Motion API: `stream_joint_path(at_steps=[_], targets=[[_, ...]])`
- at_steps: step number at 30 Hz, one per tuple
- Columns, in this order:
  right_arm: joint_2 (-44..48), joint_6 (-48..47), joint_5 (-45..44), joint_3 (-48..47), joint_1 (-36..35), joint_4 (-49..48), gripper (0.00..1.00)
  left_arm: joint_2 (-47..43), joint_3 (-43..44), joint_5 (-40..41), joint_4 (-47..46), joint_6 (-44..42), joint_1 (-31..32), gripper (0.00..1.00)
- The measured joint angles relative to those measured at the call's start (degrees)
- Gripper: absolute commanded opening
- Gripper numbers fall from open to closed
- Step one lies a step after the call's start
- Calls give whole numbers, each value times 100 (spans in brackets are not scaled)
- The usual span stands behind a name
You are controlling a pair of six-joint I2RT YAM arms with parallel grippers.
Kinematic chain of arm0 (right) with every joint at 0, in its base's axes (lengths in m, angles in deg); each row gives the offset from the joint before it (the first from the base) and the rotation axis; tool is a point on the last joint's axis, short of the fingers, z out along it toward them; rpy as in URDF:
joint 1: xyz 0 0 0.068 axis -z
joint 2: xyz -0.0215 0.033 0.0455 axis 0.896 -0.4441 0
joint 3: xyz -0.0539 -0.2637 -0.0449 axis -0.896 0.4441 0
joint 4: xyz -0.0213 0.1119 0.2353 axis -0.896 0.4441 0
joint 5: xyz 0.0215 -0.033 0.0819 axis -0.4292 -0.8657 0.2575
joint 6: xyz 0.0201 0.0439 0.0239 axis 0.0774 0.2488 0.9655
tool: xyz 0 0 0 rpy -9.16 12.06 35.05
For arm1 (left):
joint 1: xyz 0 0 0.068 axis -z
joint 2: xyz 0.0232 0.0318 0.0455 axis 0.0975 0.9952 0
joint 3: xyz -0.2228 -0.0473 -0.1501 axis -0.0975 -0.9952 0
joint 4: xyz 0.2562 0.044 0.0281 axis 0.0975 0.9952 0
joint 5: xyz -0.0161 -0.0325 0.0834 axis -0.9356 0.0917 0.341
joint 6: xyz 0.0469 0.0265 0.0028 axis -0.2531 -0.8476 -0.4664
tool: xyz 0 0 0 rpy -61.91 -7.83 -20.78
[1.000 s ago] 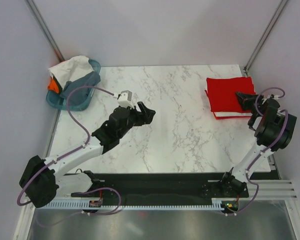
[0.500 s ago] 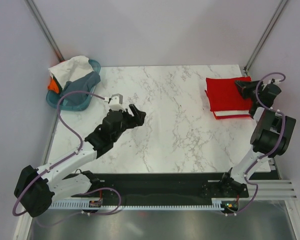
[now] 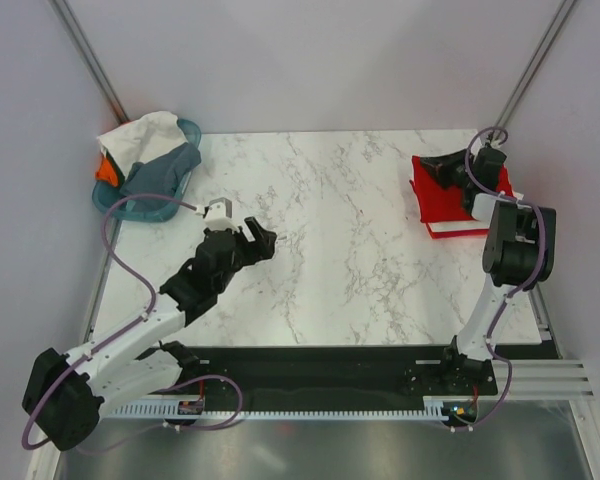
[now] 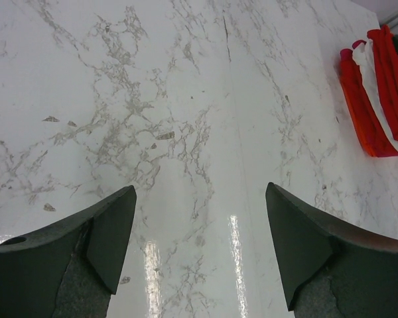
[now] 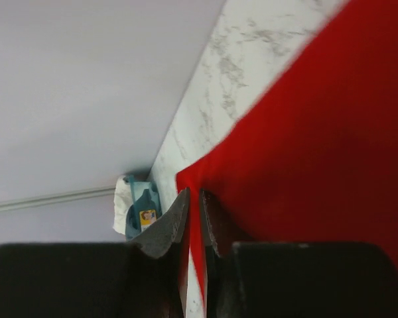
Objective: Fold and stack the t-shirts
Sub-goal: Neatly place the folded tshirt to the corner, then reset both grippers
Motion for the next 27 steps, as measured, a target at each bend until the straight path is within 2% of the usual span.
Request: stream_joint_path(at_steps=[5, 10, 13, 17, 20, 21, 22, 24, 27], targets=[[-431, -33, -94, -92, 24, 380, 20, -372, -229, 125, 94, -55, -35, 87], [-243, -448, -94, -404, -33, 837, 30, -448, -334, 186, 173, -107, -50, 86], [435, -789, -125, -164, -151, 957, 38, -459, -393, 229, 168, -142, -50, 84], [2000, -1539, -356, 577, -726, 1121, 44, -518, -553, 229, 173, -275, -50, 89], [3053, -2179, -678, 1078, -1508, 1211, 62, -612, -658, 210, 175, -402, -50, 91], [3379, -2426, -883, 1276, -1851, 1268, 78, -651, -684, 181, 175, -437, -50, 91], [3639, -2649, -1069, 1475, -2181, 1357, 88, -691, -702, 151, 177, -472, -50, 91], [4079, -3084, -1725, 1939, -2894, 1554, 98, -796, -758, 79, 170, -555, -50, 91], [4616, -3486, -2647, 2778, -3676, 1757, 98, -1021, -894, -31, 162, -647, -50, 91]])
